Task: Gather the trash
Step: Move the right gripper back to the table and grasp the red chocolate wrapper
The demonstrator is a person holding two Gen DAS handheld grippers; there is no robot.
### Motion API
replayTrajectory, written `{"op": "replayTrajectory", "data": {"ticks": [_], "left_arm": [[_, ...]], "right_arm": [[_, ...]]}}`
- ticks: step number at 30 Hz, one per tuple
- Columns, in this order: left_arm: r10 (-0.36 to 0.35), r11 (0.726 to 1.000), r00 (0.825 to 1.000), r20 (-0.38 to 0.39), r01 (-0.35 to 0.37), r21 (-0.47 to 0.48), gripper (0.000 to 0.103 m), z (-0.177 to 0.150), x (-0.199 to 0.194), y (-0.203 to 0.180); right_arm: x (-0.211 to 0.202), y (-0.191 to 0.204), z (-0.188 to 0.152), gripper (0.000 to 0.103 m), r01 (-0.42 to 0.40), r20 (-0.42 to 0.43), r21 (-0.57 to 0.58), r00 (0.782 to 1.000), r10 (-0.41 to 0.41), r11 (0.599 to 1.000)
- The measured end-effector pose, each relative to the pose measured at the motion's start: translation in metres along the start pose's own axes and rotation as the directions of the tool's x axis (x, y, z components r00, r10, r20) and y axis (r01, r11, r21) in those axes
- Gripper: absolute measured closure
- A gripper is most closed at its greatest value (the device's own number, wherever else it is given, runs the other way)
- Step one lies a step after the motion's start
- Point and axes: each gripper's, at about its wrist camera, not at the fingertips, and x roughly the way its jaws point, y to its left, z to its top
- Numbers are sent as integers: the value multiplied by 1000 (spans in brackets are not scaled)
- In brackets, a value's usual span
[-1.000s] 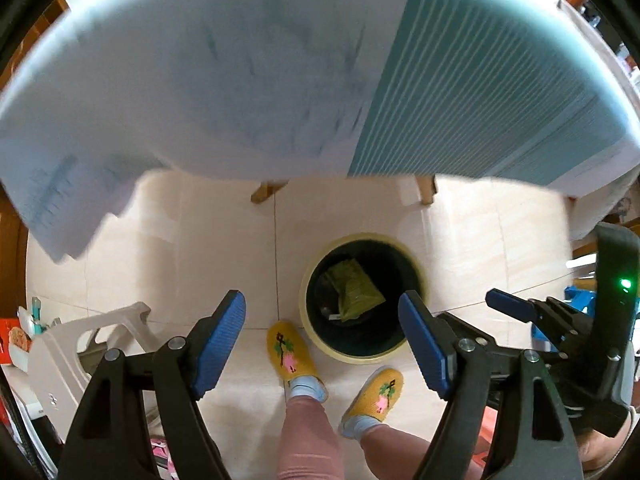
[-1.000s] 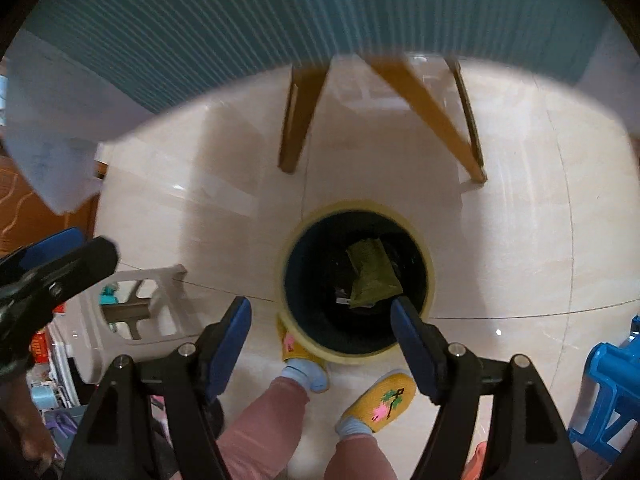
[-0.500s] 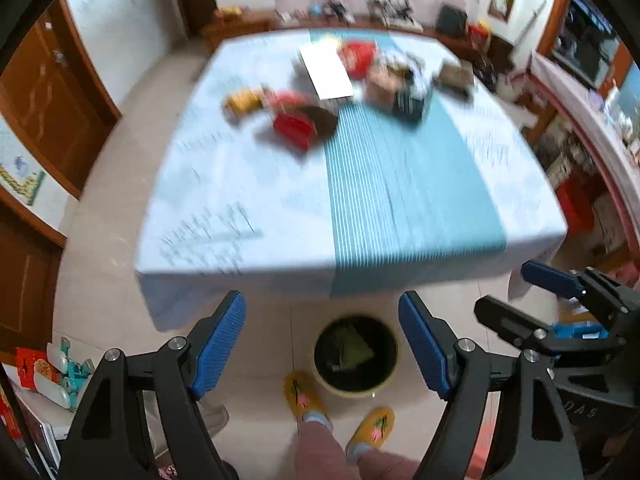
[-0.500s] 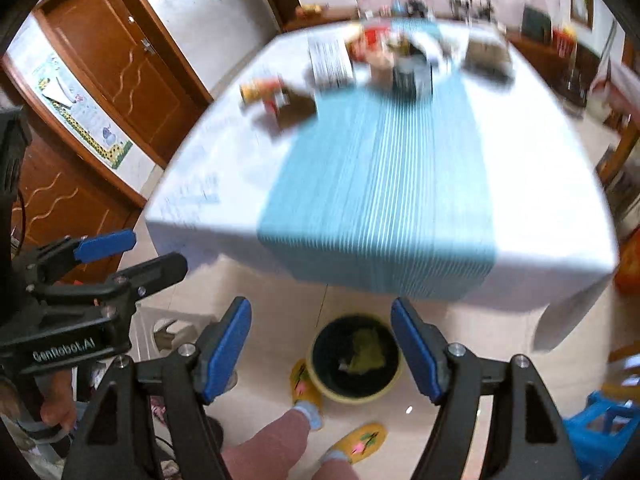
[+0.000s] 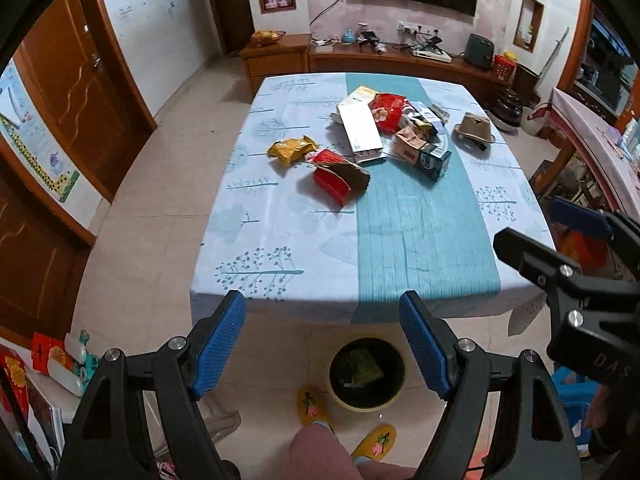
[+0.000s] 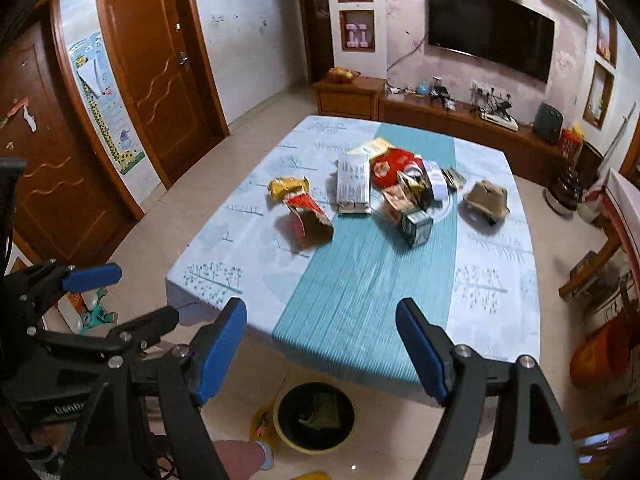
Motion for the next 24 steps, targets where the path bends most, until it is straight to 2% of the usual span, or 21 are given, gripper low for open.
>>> {"op": "replayTrajectory", "data": {"ticks": [5,11,18,24], "left_arm": [[7,1000,1000,23,-7,2,26,13,7,12],[-1,998,1000,20,0,59,26,52,41,31],[-49,993,999,-17,50,104,26,112,92,68],[-63,987,995,-77,74,142,26,148,145,99]], "right_arm": [[13,8,17,25,16,-2,-34,1000,-16,999],[46,14,43,25,42,-29,-25,999,-42,999],[117,22,83,25,89,-114,10,990,-87,996],[180,30,107,25,116,-192,42,976,-106,992]]}}
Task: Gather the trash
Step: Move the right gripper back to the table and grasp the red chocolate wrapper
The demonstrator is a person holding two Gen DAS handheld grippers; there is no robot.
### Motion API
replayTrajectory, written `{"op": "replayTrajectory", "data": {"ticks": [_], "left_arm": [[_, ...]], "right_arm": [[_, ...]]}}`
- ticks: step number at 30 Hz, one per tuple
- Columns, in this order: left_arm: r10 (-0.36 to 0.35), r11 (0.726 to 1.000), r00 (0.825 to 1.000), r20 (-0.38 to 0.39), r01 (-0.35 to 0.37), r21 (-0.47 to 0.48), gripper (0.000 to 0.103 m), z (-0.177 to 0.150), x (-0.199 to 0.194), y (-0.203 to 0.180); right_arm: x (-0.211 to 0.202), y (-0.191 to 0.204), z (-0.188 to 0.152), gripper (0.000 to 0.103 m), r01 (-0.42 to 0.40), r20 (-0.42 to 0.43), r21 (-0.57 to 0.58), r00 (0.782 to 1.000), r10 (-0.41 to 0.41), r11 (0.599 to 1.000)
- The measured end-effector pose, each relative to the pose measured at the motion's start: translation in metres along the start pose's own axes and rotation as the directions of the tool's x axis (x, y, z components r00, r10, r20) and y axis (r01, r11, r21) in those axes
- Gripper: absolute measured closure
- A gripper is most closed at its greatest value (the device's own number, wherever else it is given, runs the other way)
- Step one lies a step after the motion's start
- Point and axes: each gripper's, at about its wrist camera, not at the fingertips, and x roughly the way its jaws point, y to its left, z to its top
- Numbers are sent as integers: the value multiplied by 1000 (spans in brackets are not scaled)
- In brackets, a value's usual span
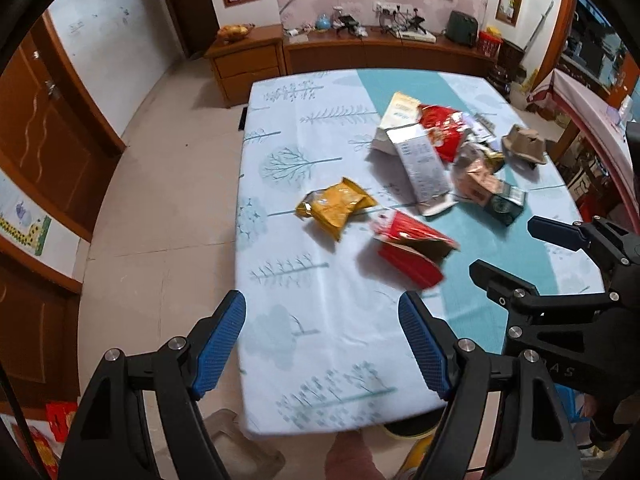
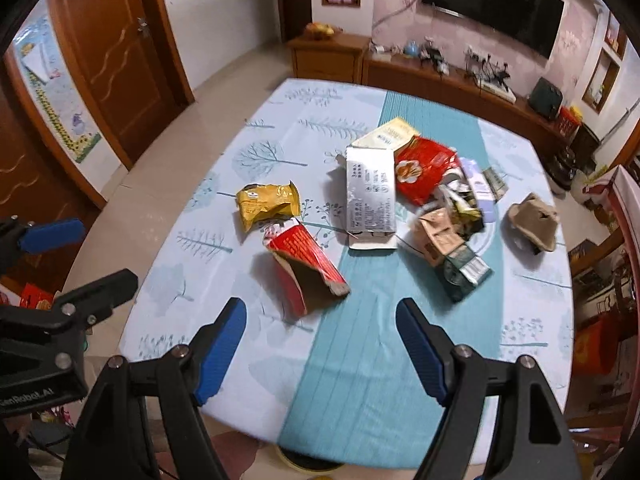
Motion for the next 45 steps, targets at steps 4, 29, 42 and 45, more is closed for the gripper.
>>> {"op": "replayTrajectory", "data": {"ticks": [4,29,42,45], "left_arm": [[-10,1000,999,-38,10,7,26,18,28,19],[-57,992,989,-136,71,100,26,61,101,39],[-74,984,985,-153,97,150,26,72,114,27],[-84,982,982,-168,110,155,26,74,120,25]], "right_arm": [[32,8,17,25,14,-44,11,999,-14,1000],[130,20,34,34,39,-232,-28,972,-44,999],[127,7,34,89,10,-227,61,974,4,998],[126,-4,28,97,-19,-232,133,971,49,991]]}}
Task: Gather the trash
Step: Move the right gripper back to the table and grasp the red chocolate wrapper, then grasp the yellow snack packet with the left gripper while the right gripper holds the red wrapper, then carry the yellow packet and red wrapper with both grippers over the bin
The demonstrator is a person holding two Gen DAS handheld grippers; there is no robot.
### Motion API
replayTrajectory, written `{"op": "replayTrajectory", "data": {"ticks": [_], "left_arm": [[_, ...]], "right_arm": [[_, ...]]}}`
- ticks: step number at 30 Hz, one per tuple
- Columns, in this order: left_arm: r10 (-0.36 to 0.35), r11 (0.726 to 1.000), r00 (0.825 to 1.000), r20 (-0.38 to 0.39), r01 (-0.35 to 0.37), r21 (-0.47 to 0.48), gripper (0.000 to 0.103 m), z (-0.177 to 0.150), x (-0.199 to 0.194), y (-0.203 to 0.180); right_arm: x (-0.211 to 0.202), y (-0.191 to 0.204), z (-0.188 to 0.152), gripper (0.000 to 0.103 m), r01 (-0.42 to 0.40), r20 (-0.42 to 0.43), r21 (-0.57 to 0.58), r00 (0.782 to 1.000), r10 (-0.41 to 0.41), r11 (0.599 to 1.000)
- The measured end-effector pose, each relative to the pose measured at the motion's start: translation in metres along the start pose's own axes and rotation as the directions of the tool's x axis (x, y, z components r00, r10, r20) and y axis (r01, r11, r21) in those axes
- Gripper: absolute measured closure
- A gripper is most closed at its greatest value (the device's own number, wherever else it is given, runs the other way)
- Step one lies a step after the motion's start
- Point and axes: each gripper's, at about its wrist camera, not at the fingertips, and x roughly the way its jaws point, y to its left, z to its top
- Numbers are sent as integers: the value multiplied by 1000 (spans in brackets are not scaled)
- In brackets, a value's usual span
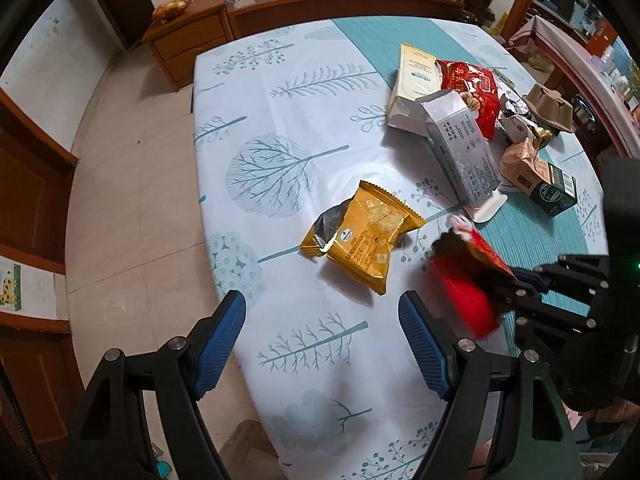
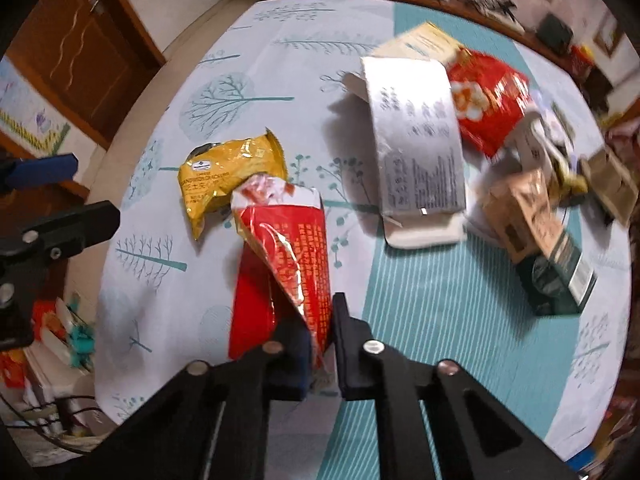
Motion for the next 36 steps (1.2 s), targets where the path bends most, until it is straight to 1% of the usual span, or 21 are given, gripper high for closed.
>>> {"op": "replayTrajectory", "data": {"ticks": [5,10,12,17,19,22,23,24,25,26,27,28,30,33,36], "left_arm": [[-13,1000,1000,-26,13,2,26,10,13,0],[-63,997,994,-92,67,33,26,22,33,-8],[-72,995,991,-117,79,55,26,26,42,-14],[-19,987,991,-136,40,156,26,38,62,-31],[6,983,990,-143,20,181,26,44,70,-35],[13,978,987,-160,20,207,26,52,82,-39],[14,977,985,-170,22,210,27,54,87,-39],[13,977,984,-178,25,210,37,54,89,-39],[9,978,981,-192,32,206,45,55,93,-39],[2,979,978,-208,41,200,58,55,97,-38],[-20,981,975,-223,62,182,66,55,99,-37],[-33,983,975,-221,72,171,67,55,99,-37],[-45,984,977,-208,79,160,80,54,98,-36],[-65,986,978,-197,93,138,88,48,92,-34],[-82,988,978,-192,105,113,91,38,82,-33]], "right_arm": [[-9,-16,-13,98,-35,20,75,999,33,997],[-21,-32,-25,98,-68,49,158,997,61,985],[-25,-38,-30,98,-78,58,191,996,68,978],[-28,-50,-39,98,-94,61,233,995,82,968],[-29,-55,-44,98,-106,63,254,994,93,961],[-33,-63,-50,98,-121,69,280,992,105,952],[-33,-63,-51,98,-120,69,283,992,105,952],[-33,-64,-53,98,-120,69,288,992,104,950],[-34,-65,-54,98,-122,69,294,992,106,948],[-34,-65,-54,98,-124,69,297,992,108,947],[-34,-66,-55,98,-126,69,302,991,110,945],[-35,-66,-57,98,-129,70,307,991,113,943],[-36,-68,-59,98,-134,71,313,991,117,940],[-36,-69,-61,98,-140,73,322,990,122,936],[-39,-71,-65,98,-149,75,323,988,132,935]]}}
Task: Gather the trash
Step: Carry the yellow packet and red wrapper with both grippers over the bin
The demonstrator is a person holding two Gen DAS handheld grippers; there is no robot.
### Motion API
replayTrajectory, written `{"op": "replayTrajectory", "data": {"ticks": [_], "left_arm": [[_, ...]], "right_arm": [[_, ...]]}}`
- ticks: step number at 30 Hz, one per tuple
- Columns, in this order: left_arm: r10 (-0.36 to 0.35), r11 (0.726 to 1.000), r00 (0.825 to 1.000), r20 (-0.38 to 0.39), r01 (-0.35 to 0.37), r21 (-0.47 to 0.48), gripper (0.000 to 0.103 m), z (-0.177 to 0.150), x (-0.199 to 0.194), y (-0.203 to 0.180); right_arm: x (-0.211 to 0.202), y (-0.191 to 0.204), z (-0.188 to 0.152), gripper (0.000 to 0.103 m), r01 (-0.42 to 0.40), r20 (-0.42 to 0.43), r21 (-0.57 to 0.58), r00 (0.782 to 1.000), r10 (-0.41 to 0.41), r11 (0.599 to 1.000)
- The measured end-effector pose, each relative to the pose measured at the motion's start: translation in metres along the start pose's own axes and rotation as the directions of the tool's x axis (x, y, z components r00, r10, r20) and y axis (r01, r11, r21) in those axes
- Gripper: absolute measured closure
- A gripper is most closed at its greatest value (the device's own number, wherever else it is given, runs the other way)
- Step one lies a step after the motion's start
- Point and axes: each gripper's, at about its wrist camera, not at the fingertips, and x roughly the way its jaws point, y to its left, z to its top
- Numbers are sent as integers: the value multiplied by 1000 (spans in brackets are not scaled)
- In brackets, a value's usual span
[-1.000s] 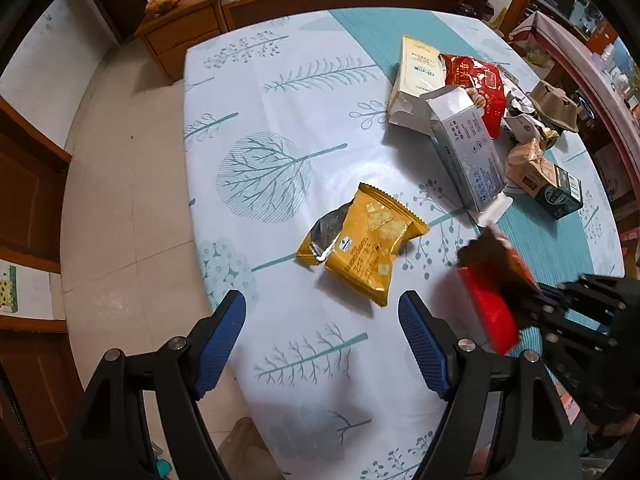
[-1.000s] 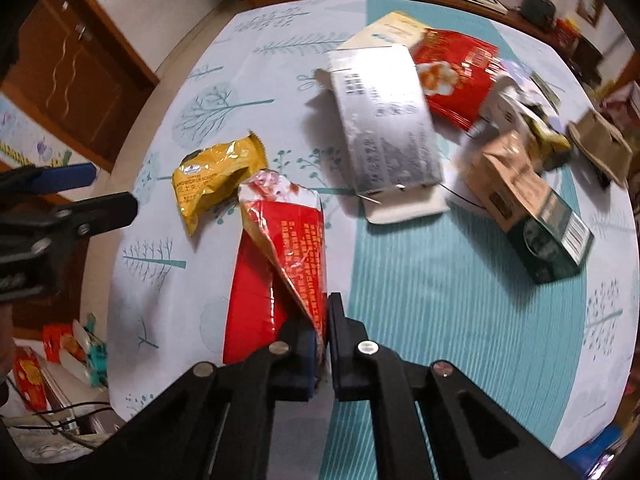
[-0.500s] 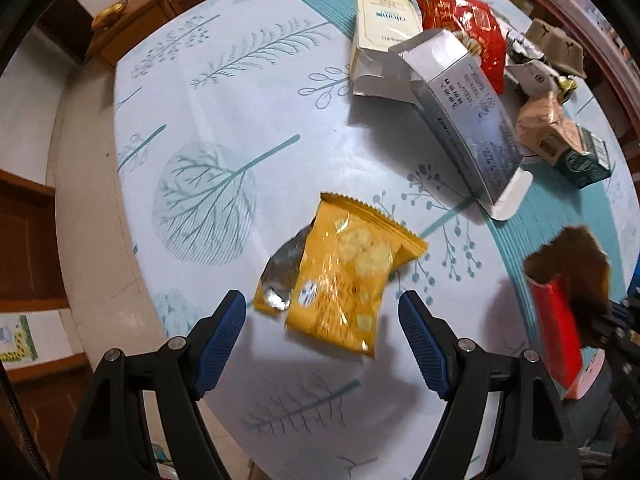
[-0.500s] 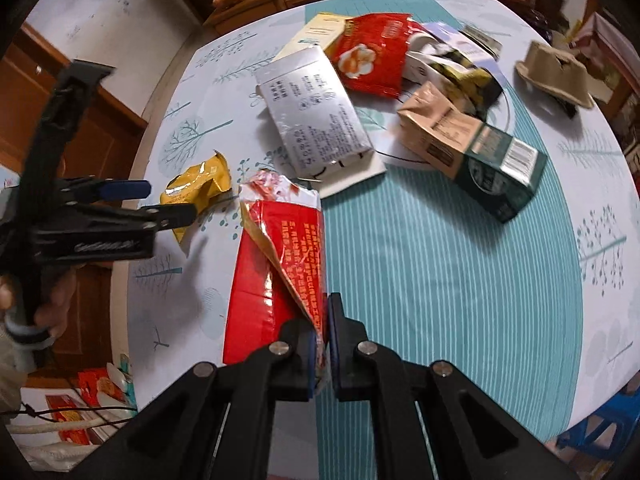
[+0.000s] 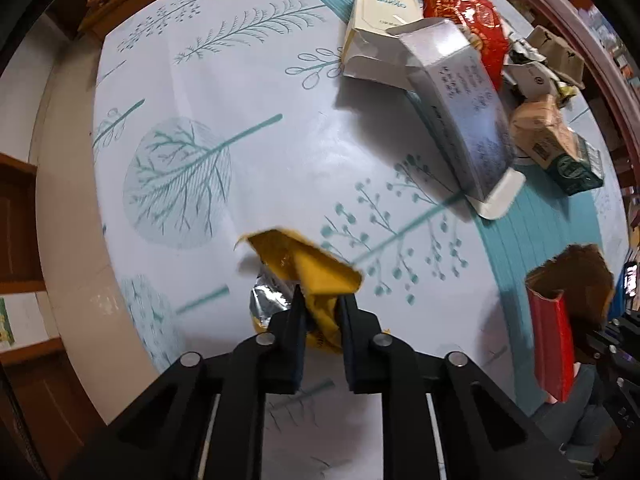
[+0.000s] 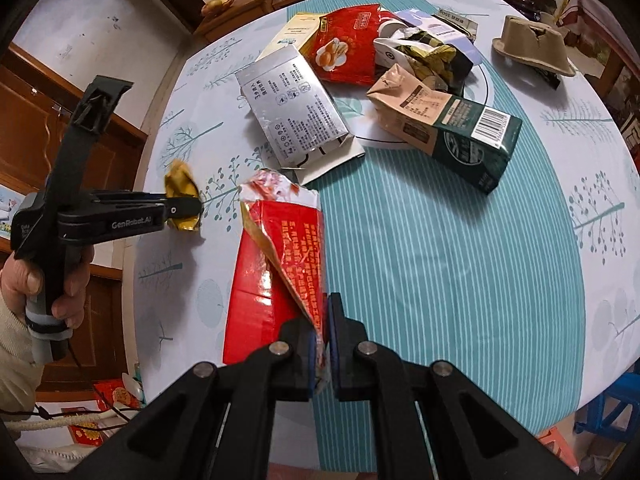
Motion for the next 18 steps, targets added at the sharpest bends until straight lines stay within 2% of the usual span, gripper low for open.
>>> {"op": "replayTrajectory", "data": {"ticks": [8,12,18], "left_arm": [[-61,998,996,71,63,-21,92,-52,-42,-34],[-84,996,991,101,87,-25,92,-81,-64,-68],[-78,995,987,144,86,-49,92,-120,-94,-140]], "right_arm": [[-23,4,-11,98,-14,18,-56,1000,15,998],[-45,1,-21,98,-25,45,-94,999,29,995],[-82,-23,-50,98,-63,73,-139,995,73,988]]}}
